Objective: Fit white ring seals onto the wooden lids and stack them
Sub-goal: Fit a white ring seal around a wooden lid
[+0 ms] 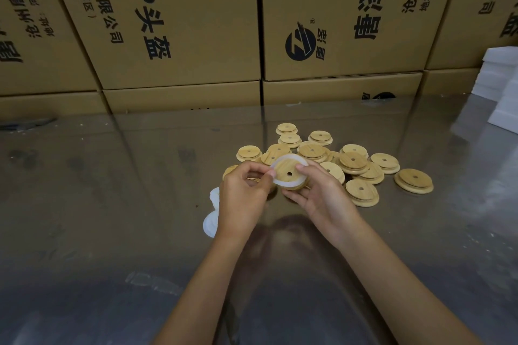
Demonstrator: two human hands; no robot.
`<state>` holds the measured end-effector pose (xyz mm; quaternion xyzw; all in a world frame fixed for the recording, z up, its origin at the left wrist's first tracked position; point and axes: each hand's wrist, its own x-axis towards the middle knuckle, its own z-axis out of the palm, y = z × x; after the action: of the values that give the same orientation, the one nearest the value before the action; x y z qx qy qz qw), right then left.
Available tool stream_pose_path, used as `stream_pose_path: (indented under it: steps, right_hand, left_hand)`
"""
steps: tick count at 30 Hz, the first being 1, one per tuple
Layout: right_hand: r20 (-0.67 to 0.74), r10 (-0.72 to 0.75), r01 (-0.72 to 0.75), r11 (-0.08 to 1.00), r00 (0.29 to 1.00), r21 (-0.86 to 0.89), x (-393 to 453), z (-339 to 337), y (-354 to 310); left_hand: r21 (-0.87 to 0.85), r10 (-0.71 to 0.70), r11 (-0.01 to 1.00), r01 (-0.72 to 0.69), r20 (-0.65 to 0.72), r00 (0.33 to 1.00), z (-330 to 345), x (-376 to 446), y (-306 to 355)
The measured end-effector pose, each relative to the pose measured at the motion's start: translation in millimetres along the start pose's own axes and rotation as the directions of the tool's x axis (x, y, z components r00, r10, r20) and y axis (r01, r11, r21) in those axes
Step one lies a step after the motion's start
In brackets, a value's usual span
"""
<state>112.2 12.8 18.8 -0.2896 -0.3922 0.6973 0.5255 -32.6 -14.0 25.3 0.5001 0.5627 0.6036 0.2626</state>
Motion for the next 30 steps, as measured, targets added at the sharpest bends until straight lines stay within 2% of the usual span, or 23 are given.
stream_pose_path:
  steps: [4, 8, 12, 15, 20, 25, 30]
  right_hand:
    - [0.030, -0.005, 0.004, 1.000, 1.000, 0.023, -0.2, 0.5, 0.0]
    - [0.038, -0.005, 0.003, 0.999, 0.999, 0.044, -0.1, -1.4, -1.3]
    - [0.048, -0.015, 0.015, 1.000, 0.999, -0.003, -1.5, 0.3, -1.8]
    - [0.037, -0.043, 0.045, 0.996, 0.998, -0.074, -1.9, 2.6, -1.2]
    - [-0.005, -0.054, 0.052, 0.979, 0.999, -0.198, -2.5, 3.2, -2.4]
    - [-0.098, -0.091, 0.047, 0.925, 0.991, -0.376, -2.9, 4.1, 0.1]
    - [-0.019, -0.213, 0.175, 0.846, 0.977, -0.504, -5.1, 9.3, 1.1]
  left_hand:
    - [-0.155, -0.120, 0.981, 0.120, 0.008, 0.993, -0.8, 0.4, 1.8]
    - [-0.220, -0.228, 0.944, 0.246, 0.105, 0.968, -1.3, -1.0, 4.1]
    - [-0.237, -0.243, 0.927, 0.289, 0.204, 0.948, -0.1, -3.9, 6.2]
    - [-0.245, -0.245, 0.923, 0.299, 0.226, 0.943, 0.4, -4.5, 7.5]
    - [-0.228, -0.174, 0.950, 0.212, 0.174, 0.969, 1.4, -4.3, 6.0]
    - [-0.066, -0.020, 0.997, 0.027, 0.103, 0.994, 2.6, -3.2, 0.6]
    - [0.036, 0.055, 0.998, -0.060, 0.123, 0.991, 4.5, -4.0, -3.2]
